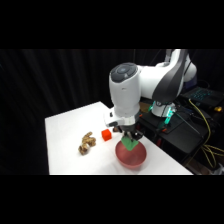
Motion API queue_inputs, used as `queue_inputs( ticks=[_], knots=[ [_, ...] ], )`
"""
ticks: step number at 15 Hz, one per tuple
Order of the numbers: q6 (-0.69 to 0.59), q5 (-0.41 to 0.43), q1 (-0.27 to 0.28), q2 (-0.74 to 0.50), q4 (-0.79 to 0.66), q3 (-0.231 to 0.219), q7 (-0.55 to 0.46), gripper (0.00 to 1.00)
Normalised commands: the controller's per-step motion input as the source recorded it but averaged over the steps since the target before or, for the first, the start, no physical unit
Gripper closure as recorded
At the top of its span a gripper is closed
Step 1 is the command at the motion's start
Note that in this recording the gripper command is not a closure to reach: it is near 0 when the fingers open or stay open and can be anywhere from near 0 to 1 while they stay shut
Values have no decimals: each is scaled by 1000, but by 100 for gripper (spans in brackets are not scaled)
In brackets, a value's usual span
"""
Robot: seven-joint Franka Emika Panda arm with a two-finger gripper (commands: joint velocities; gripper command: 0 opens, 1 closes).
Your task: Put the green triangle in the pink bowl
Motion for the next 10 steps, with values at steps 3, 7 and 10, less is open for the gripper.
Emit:
queue_inputs(
  ticks=[3, 7, 10],
  knots=[
    [-2, 28, -31, -130, -48, 16, 23, 0],
    [-6, 28, -36, -126, -37, 12, 11, 0],
    [14, 20, -36, -131, -24, 1, 39, 0]
  ],
)
